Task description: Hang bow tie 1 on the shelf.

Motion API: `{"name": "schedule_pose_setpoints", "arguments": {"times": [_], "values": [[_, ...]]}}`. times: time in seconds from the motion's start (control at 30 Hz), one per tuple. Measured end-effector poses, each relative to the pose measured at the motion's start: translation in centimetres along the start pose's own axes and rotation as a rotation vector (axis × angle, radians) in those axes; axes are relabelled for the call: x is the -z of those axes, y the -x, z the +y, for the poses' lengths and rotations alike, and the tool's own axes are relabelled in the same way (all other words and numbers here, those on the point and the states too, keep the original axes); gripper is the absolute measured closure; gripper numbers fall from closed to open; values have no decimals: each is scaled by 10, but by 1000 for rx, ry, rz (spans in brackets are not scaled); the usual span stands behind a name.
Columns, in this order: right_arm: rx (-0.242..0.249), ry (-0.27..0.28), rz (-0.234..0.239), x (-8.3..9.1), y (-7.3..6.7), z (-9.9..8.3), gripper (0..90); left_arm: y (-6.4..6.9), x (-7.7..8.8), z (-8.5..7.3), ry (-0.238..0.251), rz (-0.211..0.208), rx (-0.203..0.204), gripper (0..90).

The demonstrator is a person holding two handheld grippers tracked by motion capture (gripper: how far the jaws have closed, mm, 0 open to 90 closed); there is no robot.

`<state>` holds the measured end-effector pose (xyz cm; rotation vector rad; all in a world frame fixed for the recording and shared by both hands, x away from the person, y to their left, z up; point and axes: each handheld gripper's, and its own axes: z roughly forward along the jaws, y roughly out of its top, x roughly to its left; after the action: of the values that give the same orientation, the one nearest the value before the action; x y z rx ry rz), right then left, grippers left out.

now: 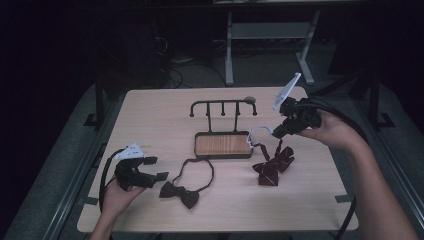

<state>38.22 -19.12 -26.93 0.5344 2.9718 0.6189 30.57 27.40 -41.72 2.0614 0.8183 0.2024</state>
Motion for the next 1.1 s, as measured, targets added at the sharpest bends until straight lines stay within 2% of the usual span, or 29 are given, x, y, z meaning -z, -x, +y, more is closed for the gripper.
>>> {"name": "schedule_pose_setpoints", "arguments": {"times": [0.1, 0.63, 1.1], "values": [[4, 3, -5, 3, 0, 4, 872, 0, 0, 0, 1, -1, 10, 202], [4, 12, -18, 9, 9, 18, 872, 0, 0, 0, -7, -3, -4, 201], [-22, 21, -18, 10, 24, 25, 872, 0, 1, 0, 4, -5, -1, 201]]}}
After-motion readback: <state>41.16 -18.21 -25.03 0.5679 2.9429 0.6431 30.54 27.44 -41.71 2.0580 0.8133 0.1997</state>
